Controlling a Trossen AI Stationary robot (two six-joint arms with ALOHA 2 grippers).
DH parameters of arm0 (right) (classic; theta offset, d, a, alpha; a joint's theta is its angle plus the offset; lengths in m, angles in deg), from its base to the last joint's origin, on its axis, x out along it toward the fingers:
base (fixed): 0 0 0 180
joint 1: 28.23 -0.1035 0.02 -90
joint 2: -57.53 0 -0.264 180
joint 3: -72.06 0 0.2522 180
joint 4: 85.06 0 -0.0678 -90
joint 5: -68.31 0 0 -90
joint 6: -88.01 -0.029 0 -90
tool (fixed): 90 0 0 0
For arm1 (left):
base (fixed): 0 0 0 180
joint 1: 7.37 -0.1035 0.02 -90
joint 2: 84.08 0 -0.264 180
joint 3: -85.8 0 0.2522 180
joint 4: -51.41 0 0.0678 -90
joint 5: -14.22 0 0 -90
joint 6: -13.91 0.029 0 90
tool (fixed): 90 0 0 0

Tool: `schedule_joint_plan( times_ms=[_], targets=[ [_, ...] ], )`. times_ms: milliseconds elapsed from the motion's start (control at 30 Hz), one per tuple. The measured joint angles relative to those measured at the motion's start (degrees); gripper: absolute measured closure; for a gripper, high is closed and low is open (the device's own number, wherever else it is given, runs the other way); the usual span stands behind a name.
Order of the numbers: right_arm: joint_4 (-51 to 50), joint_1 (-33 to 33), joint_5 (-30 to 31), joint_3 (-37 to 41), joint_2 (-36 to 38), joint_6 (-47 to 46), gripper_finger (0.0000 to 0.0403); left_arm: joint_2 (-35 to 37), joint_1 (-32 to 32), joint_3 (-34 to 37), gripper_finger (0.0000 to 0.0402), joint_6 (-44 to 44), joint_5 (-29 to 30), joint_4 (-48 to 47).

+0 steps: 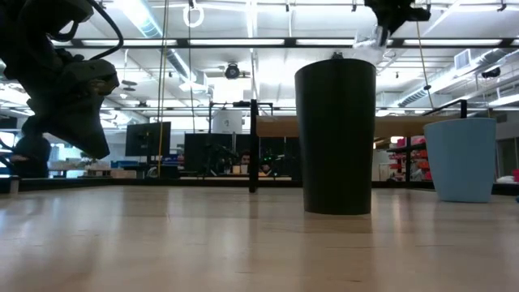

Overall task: Stack small to large cups/mugs on shelf
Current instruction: Put the transparent cup on the shelf

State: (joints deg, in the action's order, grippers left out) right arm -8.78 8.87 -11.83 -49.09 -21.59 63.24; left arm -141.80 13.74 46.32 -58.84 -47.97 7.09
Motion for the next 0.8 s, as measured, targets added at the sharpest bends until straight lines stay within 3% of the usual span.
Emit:
schedule_joint_plan(
  times_ms=[300, 567, 800],
  targets=[
    [0.0, 16.8, -8.6, 4.8, -2.0, 13.7, 0.0403, 0.0, 0.0, 0.0, 0.0340, 0.0, 0.0, 0.0],
    [-0.1, 19.1, -9.5, 13.9, -0.6, 19.4, 0.0403, 0.0, 0.0, 0.0, 0.0350, 0.0, 0.0, 0.0],
    [-0.1, 19.1, -8.8, 15.4, -0.6, 20.8, 0.0403, 0.0, 0.0, 0.0, 0.0345, 0.0, 0.0, 0.0]
  ],
)
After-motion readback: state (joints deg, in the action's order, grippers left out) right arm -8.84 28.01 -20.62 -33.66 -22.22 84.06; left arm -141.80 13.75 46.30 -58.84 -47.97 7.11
